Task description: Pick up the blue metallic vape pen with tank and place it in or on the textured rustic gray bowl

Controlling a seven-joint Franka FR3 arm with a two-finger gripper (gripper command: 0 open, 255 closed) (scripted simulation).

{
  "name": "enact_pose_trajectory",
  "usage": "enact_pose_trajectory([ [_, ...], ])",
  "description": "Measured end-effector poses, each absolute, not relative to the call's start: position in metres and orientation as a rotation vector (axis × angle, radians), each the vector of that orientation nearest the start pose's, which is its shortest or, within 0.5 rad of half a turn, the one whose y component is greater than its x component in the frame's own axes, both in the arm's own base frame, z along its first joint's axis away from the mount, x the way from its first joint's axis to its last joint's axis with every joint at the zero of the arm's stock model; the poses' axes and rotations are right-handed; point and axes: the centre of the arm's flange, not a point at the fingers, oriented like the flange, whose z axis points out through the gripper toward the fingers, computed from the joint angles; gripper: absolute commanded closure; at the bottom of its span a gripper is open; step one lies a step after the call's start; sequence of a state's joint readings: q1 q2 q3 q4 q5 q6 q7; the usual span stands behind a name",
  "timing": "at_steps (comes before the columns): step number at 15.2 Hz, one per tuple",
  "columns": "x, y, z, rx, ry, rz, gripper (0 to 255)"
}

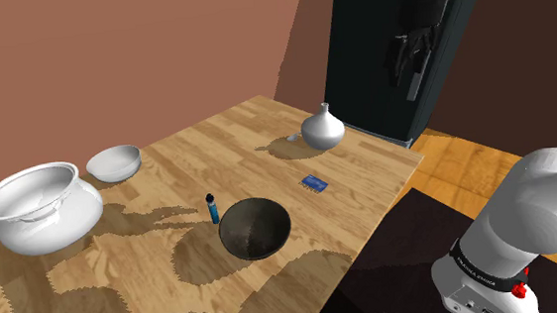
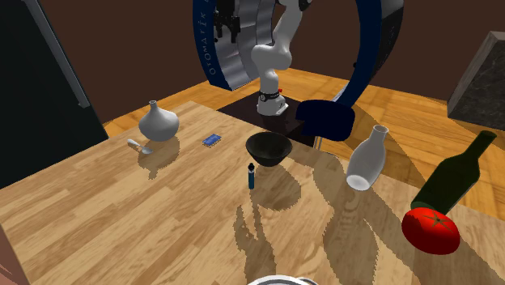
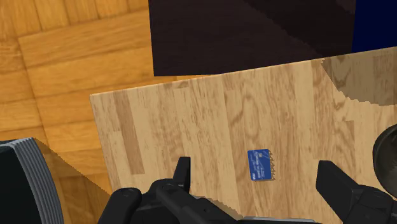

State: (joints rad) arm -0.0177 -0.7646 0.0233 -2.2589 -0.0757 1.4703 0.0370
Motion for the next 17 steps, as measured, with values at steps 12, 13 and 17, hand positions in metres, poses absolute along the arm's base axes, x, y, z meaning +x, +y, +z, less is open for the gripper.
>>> enact_pose_trajectory([
  [12, 0.367, 0.085, 0.551, -3.213, 0.084, 0.032, 0],
  [13, 0.371, 0.093, 0.544, -3.211, 0.085, 0.031, 0],
  [17, 0.395, 0.13, 0.515, -3.203, 0.09, 0.029, 0],
])
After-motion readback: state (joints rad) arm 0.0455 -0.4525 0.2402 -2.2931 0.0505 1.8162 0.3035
